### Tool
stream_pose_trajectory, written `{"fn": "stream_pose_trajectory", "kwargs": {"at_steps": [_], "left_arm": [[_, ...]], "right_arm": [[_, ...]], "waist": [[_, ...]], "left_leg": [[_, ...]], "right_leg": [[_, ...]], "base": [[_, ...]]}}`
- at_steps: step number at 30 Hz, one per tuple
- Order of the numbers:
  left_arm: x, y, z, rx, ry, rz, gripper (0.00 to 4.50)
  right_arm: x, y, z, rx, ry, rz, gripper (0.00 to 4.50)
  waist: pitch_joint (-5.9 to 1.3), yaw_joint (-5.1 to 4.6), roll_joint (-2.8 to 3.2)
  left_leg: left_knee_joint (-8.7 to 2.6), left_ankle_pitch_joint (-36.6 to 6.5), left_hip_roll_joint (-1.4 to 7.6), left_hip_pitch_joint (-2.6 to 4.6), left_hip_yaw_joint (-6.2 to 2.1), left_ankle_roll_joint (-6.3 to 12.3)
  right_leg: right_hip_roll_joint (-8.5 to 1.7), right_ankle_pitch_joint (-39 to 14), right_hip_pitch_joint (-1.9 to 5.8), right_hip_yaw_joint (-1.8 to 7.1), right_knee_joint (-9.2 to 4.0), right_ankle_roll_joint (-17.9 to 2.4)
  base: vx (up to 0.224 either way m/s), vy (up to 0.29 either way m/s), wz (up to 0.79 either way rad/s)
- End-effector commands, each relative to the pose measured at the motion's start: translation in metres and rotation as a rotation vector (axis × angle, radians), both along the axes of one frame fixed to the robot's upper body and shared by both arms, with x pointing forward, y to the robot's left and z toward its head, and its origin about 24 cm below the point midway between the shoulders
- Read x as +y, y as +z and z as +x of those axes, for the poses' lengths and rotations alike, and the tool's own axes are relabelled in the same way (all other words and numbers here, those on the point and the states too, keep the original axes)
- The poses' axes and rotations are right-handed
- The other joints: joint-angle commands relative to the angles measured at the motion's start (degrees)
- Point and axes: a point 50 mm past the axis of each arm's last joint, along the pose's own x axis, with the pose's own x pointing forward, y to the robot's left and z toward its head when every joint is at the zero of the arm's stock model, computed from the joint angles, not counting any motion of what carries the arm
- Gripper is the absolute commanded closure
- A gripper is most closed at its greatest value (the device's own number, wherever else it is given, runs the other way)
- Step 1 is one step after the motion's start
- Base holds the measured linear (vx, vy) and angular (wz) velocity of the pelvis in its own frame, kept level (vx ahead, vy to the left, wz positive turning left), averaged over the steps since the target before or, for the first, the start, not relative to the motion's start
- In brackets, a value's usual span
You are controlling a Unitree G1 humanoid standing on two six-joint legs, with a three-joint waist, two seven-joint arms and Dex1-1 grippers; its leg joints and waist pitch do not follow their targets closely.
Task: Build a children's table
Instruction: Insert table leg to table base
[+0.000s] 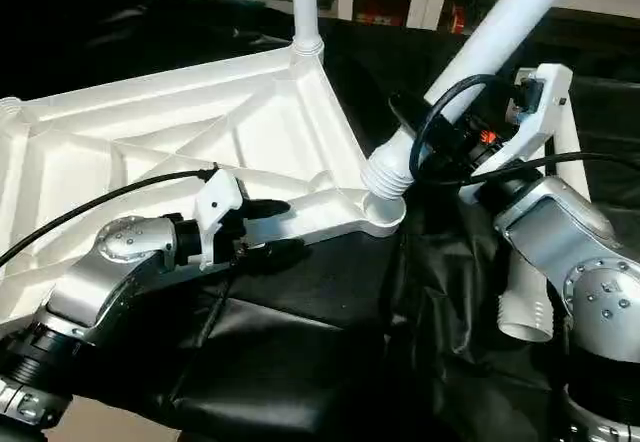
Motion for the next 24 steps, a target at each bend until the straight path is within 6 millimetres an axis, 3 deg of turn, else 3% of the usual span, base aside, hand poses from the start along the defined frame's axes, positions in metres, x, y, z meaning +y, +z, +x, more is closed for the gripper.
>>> {"fn": "stream_pose_trajectory", "kwargs": {"at_steps": [1,14,23,24], "left_arm": [[0.009,-0.016,-0.002,0.075,0.013,0.044,1.41],[0.004,-0.025,-0.004,0.071,-0.026,0.143,2.71],[0.001,-0.031,-0.005,0.071,-0.043,0.198,2.80],[0.001,-0.031,-0.005,0.073,-0.044,0.199,2.50]], "right_arm": [[0.001,0.003,-0.003,-0.031,0.005,-0.023,2.68],[0.000,0.002,-0.001,-0.038,0.010,-0.046,2.68],[-0.001,0.002,0.000,-0.042,0.015,-0.056,2.68],[-0.001,0.002,0.000,-0.042,0.015,-0.056,2.68]], "waist": [[-4.39,0.20,-0.69],[-4.38,0.09,-0.79],[-4.51,0.01,-0.82],[-4.52,0.02,-0.84]], "left_leg": [[-3.48,0.67,4.83,2.40,-2.85,6.63],[-3.52,0.43,5.01,2.45,-2.86,7.07],[-3.61,-0.56,4.97,2.51,-2.84,6.44],[-3.59,-0.44,4.97,2.46,-2.86,6.51]], "right_leg": [[-4.23,6.84,3.40,2.07,-2.58,-17.28],[-4.32,5.77,3.34,2.15,-2.69,-17.09],[-4.36,3.95,3.34,2.19,-2.91,-16.93],[-4.38,4.01,3.38,2.20,-2.90,-16.89]], "base": [[0.000,0.000,0.00],[0.000,0.000,0.00],[0.000,0.000,0.00],[0.000,0.000,0.00]]}}
